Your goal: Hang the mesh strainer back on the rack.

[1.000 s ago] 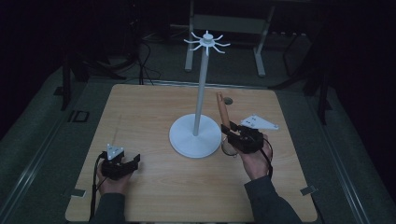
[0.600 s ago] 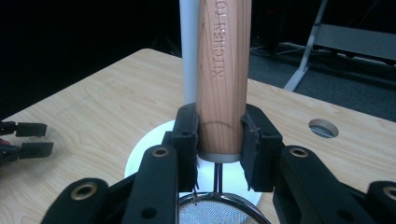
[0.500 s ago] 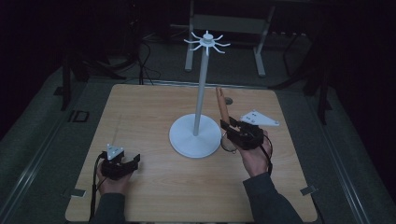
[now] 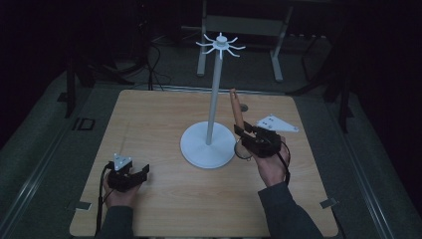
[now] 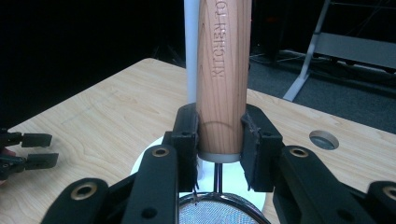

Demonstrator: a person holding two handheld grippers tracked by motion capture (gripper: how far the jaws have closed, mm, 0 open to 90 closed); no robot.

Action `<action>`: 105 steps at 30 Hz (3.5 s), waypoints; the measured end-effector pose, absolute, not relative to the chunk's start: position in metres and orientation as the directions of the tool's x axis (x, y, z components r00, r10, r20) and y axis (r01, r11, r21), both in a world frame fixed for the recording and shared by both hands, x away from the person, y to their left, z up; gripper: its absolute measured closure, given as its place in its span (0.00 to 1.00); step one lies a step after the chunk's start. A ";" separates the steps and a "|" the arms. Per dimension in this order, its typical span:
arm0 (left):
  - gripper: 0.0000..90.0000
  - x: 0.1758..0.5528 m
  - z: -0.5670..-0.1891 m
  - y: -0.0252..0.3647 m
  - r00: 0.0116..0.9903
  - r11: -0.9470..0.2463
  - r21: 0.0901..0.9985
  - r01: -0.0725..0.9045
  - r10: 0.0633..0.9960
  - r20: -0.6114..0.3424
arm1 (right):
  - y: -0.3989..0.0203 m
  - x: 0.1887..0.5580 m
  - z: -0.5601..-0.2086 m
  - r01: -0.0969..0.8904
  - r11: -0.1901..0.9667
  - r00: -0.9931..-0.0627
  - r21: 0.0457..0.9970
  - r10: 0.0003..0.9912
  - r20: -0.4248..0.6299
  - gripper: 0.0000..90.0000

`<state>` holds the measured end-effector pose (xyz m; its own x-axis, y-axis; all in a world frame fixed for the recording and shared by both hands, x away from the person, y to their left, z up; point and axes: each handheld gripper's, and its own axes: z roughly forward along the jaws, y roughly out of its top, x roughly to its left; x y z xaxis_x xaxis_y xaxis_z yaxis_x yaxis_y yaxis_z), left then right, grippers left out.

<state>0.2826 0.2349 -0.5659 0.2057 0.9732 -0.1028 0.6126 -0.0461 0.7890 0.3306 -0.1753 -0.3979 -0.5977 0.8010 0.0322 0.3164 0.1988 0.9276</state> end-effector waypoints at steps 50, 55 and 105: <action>0.33 0.283 -0.566 0.235 0.205 -0.045 0.791 0.611 0.973 -0.104 | -0.166 0.333 -0.365 0.251 0.124 -0.597 0.960 0.800 0.053 0.77; 0.33 0.283 -0.566 0.236 0.207 -0.045 0.791 0.611 0.973 -0.104 | -0.165 0.334 -0.362 0.245 0.114 -0.598 0.963 0.800 0.058 0.77; 0.33 0.283 -0.566 0.236 0.208 -0.048 0.790 0.612 0.973 -0.102 | -0.169 0.331 -0.327 0.167 -0.037 -0.634 0.985 0.761 0.136 0.77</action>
